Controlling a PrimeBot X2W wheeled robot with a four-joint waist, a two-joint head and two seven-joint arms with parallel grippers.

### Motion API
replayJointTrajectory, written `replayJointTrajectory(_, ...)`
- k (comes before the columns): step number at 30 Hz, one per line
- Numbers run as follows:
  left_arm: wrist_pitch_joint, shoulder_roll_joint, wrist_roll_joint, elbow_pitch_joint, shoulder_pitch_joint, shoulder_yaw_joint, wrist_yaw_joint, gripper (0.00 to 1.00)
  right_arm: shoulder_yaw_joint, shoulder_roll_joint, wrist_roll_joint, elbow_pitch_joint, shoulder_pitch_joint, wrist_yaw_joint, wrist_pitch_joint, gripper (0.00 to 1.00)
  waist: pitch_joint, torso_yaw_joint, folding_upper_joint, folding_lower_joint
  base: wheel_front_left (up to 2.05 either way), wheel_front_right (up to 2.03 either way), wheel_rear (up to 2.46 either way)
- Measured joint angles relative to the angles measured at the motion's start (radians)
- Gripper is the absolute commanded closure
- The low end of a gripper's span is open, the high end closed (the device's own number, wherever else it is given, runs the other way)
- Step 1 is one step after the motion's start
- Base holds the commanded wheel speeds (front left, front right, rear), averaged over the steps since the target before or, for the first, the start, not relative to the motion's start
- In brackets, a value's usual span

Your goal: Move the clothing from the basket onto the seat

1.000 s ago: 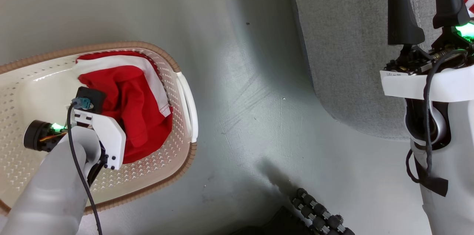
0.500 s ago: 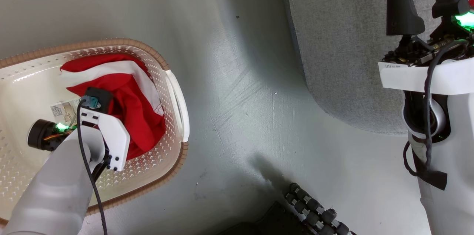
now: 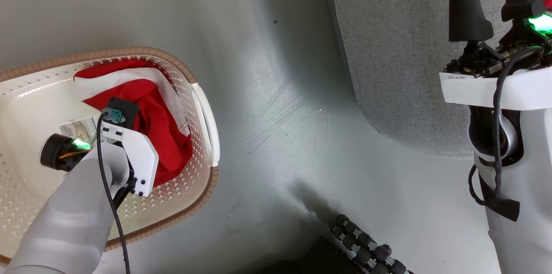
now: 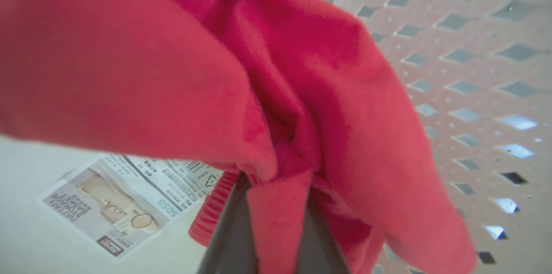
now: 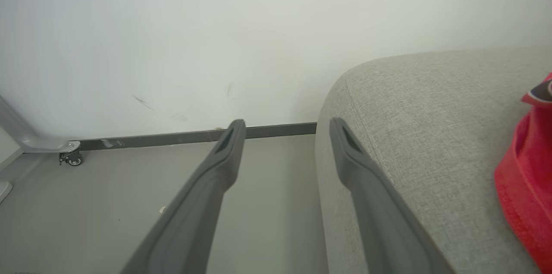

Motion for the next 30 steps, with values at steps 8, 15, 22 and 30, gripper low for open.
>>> replayJointTrajectory(8,-0.022,0.02,-0.026,-0.012,0.0,-0.022,0.0,1.0,-0.008,0.001,0.001,0.002,-0.002,0.0,0.0,0.0,-0.016,0.005,0.0,0.0,0.0,0.0,0.0)
replayJointTrajectory(15,-0.062,0.018,-0.044,-0.032,0.0,-0.044,0.0,1.0,-0.015,0.001,0.001,0.011,-0.002,0.0,0.0,0.0,-0.04,0.016,0.0,0.0,0.0,0.0,0.0)
replayJointTrajectory(22,-0.107,0.018,-0.078,-0.059,0.002,-0.071,0.0,1.0,-0.027,0.001,0.001,0.02,-0.002,0.0,0.0,0.0,-0.074,0.032,0.0,0.0,0.0,0.0,0.0)
replayJointTrajectory(30,-0.154,0.019,-0.104,-0.084,0.01,-0.089,0.0,1.0,-0.044,0.001,-0.006,0.025,-0.002,0.0,0.0,0.0,-0.119,0.051,0.0,0.0,0.0,0.0,0.0)
